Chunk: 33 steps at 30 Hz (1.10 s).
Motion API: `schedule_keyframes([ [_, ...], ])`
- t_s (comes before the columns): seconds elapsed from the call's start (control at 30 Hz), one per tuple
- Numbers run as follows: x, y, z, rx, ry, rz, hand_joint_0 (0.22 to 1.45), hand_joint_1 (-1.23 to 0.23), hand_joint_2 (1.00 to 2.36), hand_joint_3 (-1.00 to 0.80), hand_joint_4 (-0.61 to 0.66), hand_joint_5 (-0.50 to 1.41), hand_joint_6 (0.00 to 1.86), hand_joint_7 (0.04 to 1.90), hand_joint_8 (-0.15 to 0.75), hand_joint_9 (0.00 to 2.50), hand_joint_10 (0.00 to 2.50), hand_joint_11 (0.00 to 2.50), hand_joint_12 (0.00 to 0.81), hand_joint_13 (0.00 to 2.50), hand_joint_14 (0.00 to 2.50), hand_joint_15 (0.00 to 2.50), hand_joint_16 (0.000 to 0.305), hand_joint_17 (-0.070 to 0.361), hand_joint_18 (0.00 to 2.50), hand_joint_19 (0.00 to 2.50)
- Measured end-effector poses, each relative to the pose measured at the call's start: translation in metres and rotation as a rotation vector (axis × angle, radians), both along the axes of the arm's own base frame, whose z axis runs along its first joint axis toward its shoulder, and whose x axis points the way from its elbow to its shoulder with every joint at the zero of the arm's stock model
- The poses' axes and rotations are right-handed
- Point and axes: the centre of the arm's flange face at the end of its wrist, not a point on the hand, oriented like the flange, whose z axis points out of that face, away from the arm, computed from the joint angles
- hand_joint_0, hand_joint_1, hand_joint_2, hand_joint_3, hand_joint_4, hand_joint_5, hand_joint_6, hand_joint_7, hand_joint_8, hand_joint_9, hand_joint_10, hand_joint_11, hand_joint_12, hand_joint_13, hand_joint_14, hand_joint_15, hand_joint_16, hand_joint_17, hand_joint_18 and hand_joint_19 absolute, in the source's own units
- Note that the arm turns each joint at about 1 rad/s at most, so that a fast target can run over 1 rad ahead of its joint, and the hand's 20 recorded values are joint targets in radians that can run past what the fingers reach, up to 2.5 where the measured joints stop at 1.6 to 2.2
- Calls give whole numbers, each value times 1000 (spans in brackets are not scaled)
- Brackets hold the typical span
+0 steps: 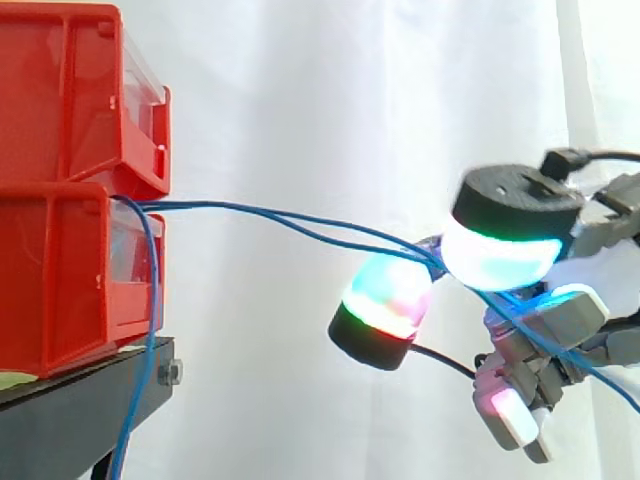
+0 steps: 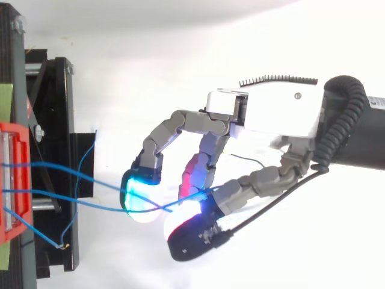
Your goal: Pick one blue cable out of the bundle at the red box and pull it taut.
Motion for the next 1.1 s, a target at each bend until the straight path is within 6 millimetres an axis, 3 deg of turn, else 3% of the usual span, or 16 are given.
schedule_keyframes([
  [0.27, 0, 0, 0, 0, 0, 0, 581, -940, 1000, -500, 51, -144, 941, 616, 388, 1264, 31, 1263, 389, 1082, 14, 513, 50, 111, 994, 540],
  [0.4, 0, 0, 0, 0, 0, 0, 502, -775, 1000, -500, 62, -128, 923, 640, 417, 1303, 52, 1203, 413, 1098, 15, 504, 54, 123, 1018, 538],
  [0.53, 0, 0, 0, 0, 0, 0, 534, -675, 1000, -500, 49, -123, 911, 686, 418, 1345, 1, 1226, 410, 1101, 13, 516, 55, 123, 1012, 566],
  [1.1, -1, 0, 1, -1, 5, 0, 545, -822, 1000, -500, 25, -65, 895, 878, 421, 1514, 5, 1268, 409, 1196, 14, 519, 53, 118, 1095, 559],
])
